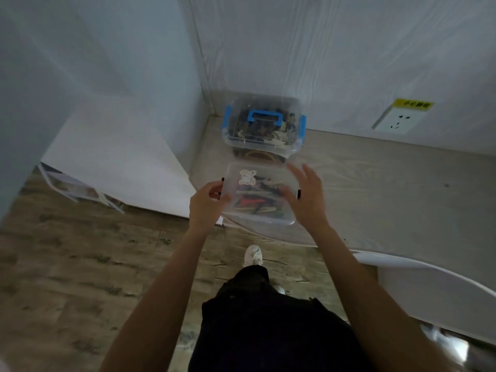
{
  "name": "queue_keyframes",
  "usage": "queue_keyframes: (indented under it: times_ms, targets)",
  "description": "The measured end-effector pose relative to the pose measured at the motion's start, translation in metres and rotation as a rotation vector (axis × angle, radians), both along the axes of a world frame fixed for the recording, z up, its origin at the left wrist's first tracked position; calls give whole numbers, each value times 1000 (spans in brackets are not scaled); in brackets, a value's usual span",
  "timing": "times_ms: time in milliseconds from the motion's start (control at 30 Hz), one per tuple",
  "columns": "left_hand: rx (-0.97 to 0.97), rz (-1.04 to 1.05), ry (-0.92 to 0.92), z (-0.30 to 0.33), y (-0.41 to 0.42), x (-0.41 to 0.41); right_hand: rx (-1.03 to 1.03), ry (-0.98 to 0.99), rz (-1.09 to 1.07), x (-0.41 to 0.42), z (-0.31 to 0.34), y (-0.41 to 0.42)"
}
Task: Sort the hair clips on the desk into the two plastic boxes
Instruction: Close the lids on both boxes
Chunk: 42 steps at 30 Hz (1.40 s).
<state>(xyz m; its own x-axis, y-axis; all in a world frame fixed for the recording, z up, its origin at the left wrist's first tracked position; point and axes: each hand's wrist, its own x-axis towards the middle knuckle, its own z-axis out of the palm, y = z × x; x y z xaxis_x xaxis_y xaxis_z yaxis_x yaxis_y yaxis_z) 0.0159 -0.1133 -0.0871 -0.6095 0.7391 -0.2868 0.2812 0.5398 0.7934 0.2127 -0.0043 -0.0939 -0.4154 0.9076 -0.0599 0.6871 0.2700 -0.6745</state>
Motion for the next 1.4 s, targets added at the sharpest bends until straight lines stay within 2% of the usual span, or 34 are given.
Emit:
queue_keyframes:
  times_ms: [33, 67, 133, 167, 200, 267, 433, 533, 667, 867, 967, 1133, 1200, 1300, 1400]
  targets:
    - [-15, 8, 29, 0, 1, 1, -104, 99, -145, 6, -1, -3]
    - [-37, 27, 17, -1, 3, 1, -291, 179, -256, 10, -1, -5]
    - [-92, 141, -226, -1, 6, 2, -724, 345, -420, 13, 0, -9]
    - [-110, 209, -379, -1, 6, 3, -854, 421, -475, 12, 1, -11]
    - [-100, 268, -508, -3, 5, 3, -885, 459, -501, 11, -1, -13]
    - [-55, 285, -575, -5, 1, 7, -771, 446, -527, 9, -6, -19]
    - [118, 211, -264, -5, -1, 26, -260, 83, -376, 3, -5, -32]
    - [123, 197, -139, -6, 0, 31, -117, -60, -303, 1, -1, -38]
    - [98, 139, -46, -2, -3, 22, -33, -40, -279, 0, 16, -37]
    - [291, 153, 69, 63, 19, 0, 187, 64, -224, -13, 79, -10]
    - [376, 129, 33, 95, 44, -12, 188, 179, -233, -20, 104, 11]
    - [413, -7, -3, 108, 96, -23, -122, 478, -359, -43, 101, 65]
    - [373, -48, -3, 99, 110, -28, -179, 474, -360, -47, 90, 78]
    - [292, -113, -41, 80, 117, -38, -158, 430, -279, -49, 77, 85]
    - [288, -202, 22, 69, 119, -44, -186, 477, -159, -48, 68, 86]
